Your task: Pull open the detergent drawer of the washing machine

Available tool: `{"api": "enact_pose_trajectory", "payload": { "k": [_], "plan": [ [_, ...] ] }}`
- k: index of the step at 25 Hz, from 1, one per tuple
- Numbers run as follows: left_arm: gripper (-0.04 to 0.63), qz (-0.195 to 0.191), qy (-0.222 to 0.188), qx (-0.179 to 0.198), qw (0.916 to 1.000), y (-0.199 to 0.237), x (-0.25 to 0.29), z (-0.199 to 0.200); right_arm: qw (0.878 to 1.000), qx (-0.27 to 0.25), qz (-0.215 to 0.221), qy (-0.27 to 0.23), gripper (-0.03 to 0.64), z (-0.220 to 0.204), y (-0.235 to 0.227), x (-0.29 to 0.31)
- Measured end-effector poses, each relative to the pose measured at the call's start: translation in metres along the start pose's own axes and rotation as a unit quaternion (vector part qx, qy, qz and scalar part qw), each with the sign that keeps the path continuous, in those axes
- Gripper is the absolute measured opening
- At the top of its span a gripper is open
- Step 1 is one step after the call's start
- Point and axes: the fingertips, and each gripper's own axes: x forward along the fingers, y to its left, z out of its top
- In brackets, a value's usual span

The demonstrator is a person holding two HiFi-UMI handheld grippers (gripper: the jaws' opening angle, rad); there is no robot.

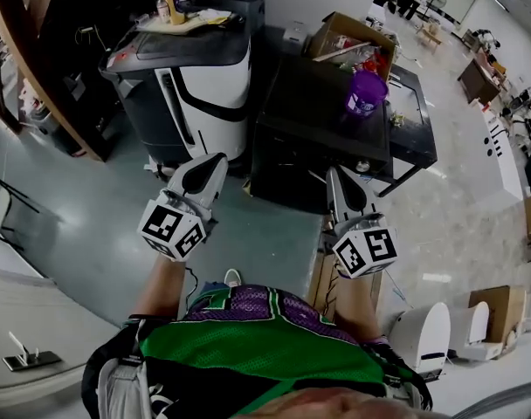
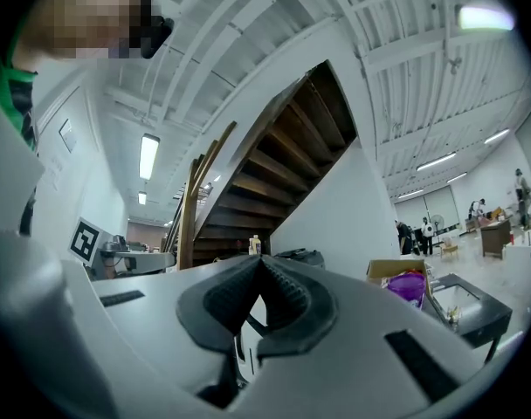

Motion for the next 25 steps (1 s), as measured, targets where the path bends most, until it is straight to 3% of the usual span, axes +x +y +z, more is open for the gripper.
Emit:
{"api": "enact_pose_trajectory", "payload": {
  "k": [13, 25],
  "plan": [
    [0.015, -0.063, 0.002, -0.020, 0.9978, 0.060, 0.033, -0.002, 0.998, -0.002, -0.057, 0.004, 0.000, -0.004, 0.004, 0.052],
    [0.017, -0.060, 0.000, -0.041, 0.9974, 0.068, 0.068, -0.018, 0.999, -0.008, -0.036, 0.012, 0.000, -0.011, -0.022, 0.080]
  ]
}}
